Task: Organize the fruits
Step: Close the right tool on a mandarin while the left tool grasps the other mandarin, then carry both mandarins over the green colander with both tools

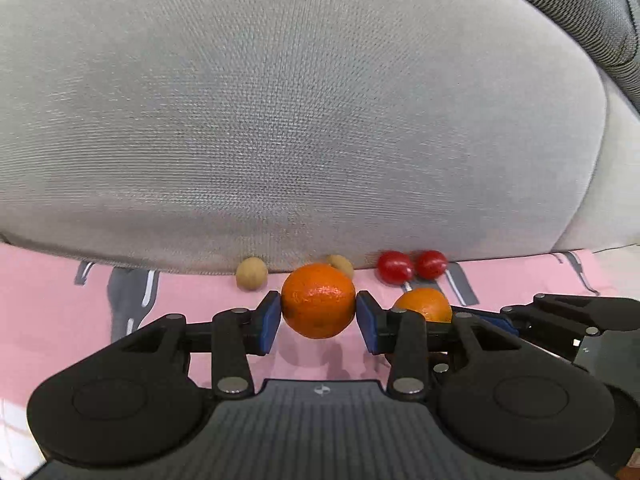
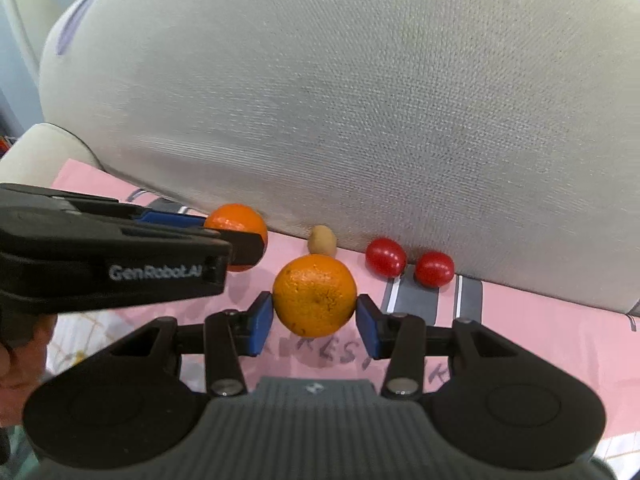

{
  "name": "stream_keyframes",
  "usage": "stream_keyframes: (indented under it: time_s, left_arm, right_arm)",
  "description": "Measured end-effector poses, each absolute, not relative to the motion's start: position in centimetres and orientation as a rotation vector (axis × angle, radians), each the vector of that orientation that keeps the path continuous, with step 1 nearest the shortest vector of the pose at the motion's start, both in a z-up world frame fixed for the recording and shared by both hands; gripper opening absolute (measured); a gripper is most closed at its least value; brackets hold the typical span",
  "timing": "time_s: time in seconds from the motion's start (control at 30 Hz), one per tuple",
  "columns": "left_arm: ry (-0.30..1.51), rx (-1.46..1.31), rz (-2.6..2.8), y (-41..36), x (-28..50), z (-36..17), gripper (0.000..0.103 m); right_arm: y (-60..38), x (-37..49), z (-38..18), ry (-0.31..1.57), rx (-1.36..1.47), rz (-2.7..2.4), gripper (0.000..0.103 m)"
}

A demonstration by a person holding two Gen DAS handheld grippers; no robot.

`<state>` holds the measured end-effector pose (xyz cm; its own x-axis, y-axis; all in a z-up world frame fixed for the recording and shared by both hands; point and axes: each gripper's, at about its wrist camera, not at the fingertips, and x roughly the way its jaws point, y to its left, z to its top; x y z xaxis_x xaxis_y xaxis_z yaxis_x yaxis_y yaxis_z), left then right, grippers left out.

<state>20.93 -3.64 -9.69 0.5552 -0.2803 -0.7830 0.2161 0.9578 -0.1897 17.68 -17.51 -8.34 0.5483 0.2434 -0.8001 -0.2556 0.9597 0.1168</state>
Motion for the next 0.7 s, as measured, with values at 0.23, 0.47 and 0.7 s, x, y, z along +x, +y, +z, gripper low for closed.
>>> stream_keyframes:
  time_s: [0.23, 0.47, 0.7]
  left_arm:
    - [0.922, -0.103, -0.322, -3.2, 17.7, -6.4, 0.046]
    - [0.885, -0.086, -0.373, -4.6, 14.3, -3.9, 0.046]
    - [0.874, -0.056, -0.444, -7.1, 11.0, -2.5, 0.046]
  right_arm:
    - [-17.8, 13.4, -5.6, 0.891, 0.013, 0.324, 0.043]
    - [-19.6, 9.2, -3.8, 0.858, 0.034, 0.312, 0.043]
    - [-22.2, 5.6, -3.1, 0.845, 0.05, 0.268, 0.043]
